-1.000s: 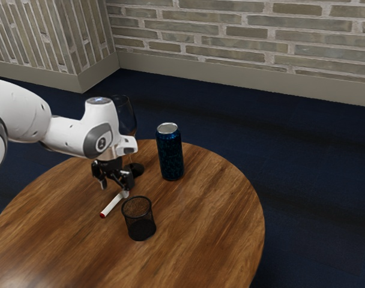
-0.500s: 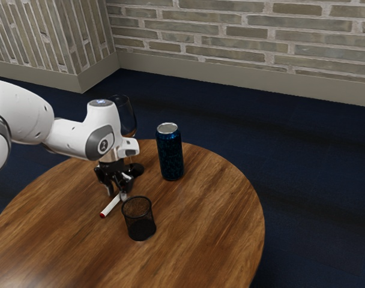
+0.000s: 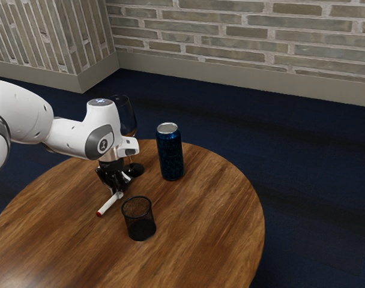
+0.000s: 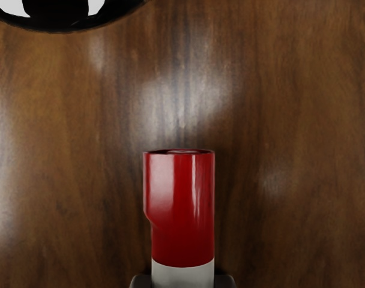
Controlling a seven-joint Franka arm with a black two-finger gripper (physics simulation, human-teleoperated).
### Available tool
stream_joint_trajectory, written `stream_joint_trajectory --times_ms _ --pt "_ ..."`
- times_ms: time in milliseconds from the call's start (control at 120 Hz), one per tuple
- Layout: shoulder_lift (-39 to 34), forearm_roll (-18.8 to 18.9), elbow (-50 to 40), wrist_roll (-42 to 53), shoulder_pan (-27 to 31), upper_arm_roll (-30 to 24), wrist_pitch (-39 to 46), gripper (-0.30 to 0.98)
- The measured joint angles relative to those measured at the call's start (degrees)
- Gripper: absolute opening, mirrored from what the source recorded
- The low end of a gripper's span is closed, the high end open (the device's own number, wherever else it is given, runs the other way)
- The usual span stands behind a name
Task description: Put the marker into the pen holder.
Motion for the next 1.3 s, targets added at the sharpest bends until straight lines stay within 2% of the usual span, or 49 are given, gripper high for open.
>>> stream_joint_trajectory --times_ms 417,625,817,900,1075,1300 --pt "-0.57 0.47 -0.15 -0.47 -0.05 0.01 0.12 -0.01" --pt "-10.34 1.05 -4.46 -0.96 -0.17 -0.07 0.1 -0.03" --pt "-27.58 1.38 -19.79 -1.48 -0.52 -4.51 10.53 -0.04" --pt "-32.88 1.37 -22.92 -1.54 -0.55 -6.26 15.02 -0.04" --pt "-36.95 0.91 -25.67 -1.33 -0.11 -10.95 21.66 -0.04" --pt "-36.29 -0.37 -29.43 -0.87 -0.13 -14.89 27.77 -0.04"
